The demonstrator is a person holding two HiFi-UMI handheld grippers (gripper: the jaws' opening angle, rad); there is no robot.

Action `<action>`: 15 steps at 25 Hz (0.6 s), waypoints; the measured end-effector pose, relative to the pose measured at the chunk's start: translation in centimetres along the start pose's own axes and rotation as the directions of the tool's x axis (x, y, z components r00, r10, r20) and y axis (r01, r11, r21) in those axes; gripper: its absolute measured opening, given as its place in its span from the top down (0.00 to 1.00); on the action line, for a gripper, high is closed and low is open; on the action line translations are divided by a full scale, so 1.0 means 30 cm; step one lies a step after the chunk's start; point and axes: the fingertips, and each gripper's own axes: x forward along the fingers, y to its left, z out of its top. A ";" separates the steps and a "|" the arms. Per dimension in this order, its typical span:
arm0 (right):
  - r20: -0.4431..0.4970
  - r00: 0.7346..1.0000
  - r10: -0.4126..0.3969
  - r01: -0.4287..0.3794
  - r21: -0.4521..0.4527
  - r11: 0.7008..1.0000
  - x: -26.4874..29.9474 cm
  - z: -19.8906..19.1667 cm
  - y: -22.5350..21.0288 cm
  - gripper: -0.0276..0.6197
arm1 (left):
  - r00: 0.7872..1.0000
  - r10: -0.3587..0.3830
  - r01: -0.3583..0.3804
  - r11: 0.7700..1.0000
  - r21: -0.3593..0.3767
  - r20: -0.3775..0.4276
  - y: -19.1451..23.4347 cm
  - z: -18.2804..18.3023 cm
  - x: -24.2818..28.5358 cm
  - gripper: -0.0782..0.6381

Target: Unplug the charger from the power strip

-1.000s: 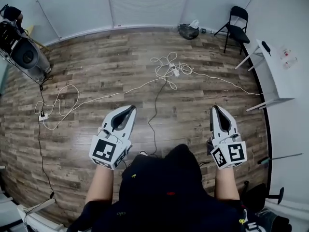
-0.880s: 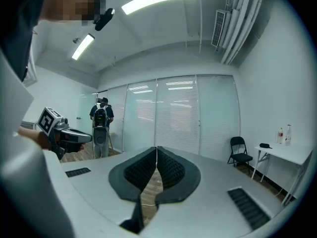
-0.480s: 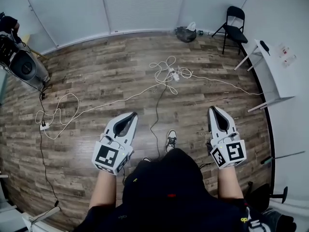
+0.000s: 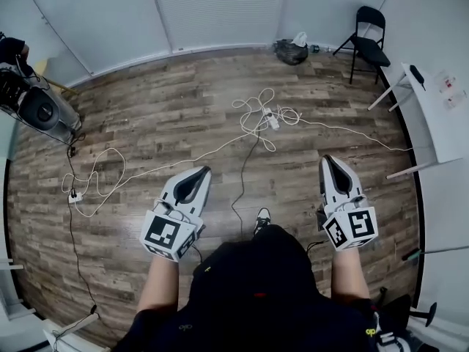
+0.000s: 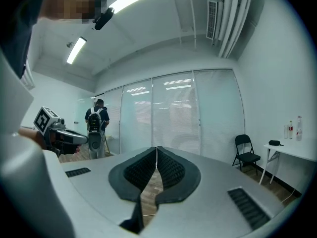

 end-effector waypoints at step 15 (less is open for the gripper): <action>-0.025 0.999 0.022 -0.019 0.110 0.994 0.250 -0.115 -0.580 0.92 | 0.998 0.024 -0.022 0.999 0.032 -0.052 -0.036 0.122 0.624 0.86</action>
